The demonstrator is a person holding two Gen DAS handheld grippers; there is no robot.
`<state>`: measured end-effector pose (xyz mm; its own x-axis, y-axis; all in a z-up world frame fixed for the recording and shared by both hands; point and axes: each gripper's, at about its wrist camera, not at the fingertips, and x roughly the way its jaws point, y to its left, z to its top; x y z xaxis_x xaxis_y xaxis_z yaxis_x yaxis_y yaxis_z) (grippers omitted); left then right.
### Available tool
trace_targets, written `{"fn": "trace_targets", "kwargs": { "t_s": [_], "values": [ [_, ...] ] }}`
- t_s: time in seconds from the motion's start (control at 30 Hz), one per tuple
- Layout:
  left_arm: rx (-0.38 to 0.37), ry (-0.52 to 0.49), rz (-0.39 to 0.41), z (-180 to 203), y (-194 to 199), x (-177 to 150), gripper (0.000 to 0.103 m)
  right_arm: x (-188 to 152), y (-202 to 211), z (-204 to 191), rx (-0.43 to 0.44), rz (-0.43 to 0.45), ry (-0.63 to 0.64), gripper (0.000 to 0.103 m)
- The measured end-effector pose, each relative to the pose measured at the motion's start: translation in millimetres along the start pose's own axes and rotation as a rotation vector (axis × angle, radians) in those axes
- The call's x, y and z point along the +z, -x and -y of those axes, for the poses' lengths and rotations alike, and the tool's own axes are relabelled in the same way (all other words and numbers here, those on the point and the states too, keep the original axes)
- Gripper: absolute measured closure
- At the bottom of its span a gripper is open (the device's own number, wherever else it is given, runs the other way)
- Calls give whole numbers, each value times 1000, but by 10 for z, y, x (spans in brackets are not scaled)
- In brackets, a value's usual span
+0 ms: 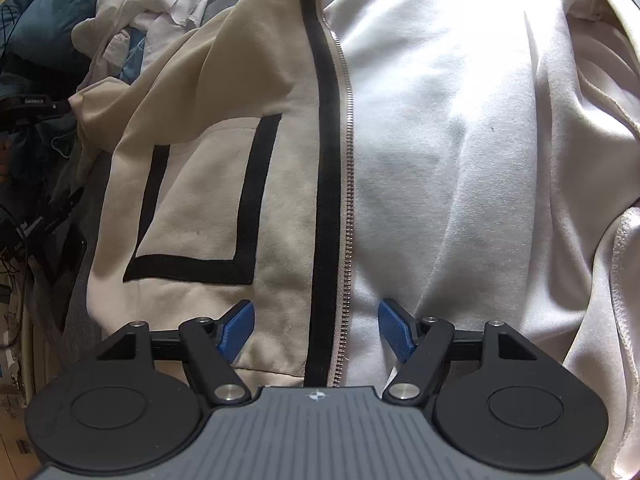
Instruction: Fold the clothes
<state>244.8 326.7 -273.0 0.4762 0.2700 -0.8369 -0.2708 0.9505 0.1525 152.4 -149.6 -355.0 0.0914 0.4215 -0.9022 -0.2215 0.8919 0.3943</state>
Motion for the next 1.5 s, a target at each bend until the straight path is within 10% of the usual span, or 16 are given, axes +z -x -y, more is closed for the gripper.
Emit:
{"fn": "trace_targets", "kwargs": {
  "t_s": [0.17, 0.3, 0.53, 0.67, 0.8, 1.07, 1.17, 1.5],
  "values": [
    [-12, 143, 64, -173, 409, 53, 72, -14, 9, 6, 21, 0, -4, 28],
    [-185, 128, 73, -177, 947, 32, 67, -57, 74, 51, 42, -4, -50, 28],
    [-563, -12, -277, 494, 1205, -948, 62, -283, 165, 174, 95, -50, -177, 34],
    [-510, -192, -375, 962, 1078, -1816, 63, -365, 169, 157, 83, -79, -224, 38],
    [-456, -437, -308, 1281, 1056, -2354, 62, -445, 193, 198, 83, -113, -245, 41],
    [-522, -284, -334, 1297, 675, -2524, 66, -460, 119, 200, 75, -122, -240, 77],
    [-547, -268, -304, 1296, 697, -2563, 91, -480, 179, 160, 75, -106, -209, 92],
    [-599, -99, -355, 857, 1182, -2647, 100, -711, 399, -93, 145, -120, -163, 95]
  ]
}}
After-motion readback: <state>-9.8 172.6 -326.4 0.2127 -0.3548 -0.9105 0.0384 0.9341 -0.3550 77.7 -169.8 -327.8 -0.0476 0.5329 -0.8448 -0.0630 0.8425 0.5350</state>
